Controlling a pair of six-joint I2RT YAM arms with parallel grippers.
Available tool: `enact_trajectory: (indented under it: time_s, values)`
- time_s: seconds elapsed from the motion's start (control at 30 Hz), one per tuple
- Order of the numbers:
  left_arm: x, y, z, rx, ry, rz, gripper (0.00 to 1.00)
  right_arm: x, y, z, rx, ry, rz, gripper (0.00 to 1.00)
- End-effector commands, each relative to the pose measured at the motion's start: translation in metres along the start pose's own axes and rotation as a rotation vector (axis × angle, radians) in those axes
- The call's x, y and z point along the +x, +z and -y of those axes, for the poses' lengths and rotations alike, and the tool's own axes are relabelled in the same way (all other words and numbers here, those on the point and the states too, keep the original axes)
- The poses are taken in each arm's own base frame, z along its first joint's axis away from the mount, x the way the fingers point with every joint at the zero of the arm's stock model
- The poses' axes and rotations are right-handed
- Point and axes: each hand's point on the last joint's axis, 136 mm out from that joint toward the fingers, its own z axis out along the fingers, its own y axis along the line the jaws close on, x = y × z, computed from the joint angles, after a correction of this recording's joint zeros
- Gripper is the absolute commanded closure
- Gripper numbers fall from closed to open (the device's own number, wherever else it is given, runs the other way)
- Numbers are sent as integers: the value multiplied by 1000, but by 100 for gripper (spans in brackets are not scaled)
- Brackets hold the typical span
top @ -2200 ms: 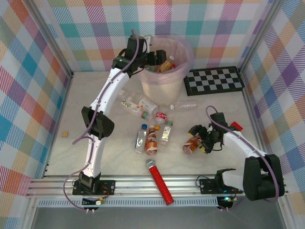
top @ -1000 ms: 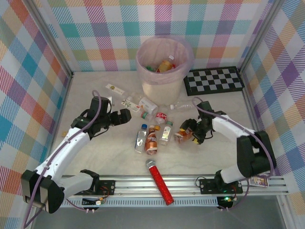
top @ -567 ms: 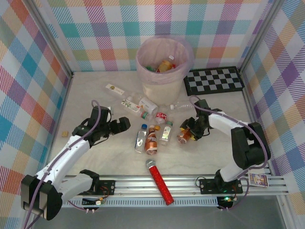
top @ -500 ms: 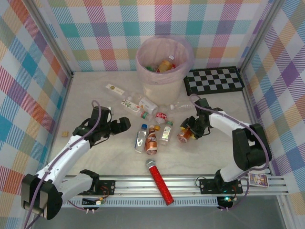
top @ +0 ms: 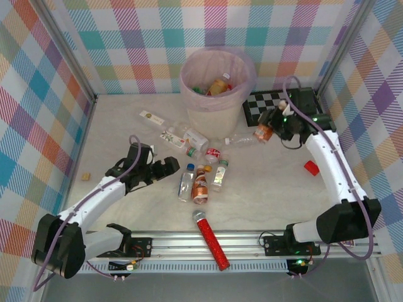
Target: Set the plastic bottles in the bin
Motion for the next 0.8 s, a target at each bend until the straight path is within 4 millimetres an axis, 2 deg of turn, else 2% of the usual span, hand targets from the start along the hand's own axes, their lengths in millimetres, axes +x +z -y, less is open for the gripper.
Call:
enact_trajectory:
  time_s: [0.0, 0.17, 0.4, 0.57, 0.63, 0.77]
  values:
    - [10, 11, 16, 43, 14, -17, 8, -21, -19, -27, -63, -118, 53, 50]
    - [27, 22, 17, -30, 83, -47, 12, -62, -32, -87, -250, -193, 143, 55]
    - [42, 30, 16, -125, 178, -84, 18, -99, -23, -150, -325, -353, 202, 55]
    - [56, 39, 16, -157, 208, -116, 18, -119, 4, -180, -344, -469, 226, 59]
    - [58, 41, 13, -176, 214, -122, 19, -126, 19, -192, -333, -583, 273, 60]
    - [58, 40, 16, -207, 249, -133, 20, -125, 53, -206, -351, -700, 279, 60]
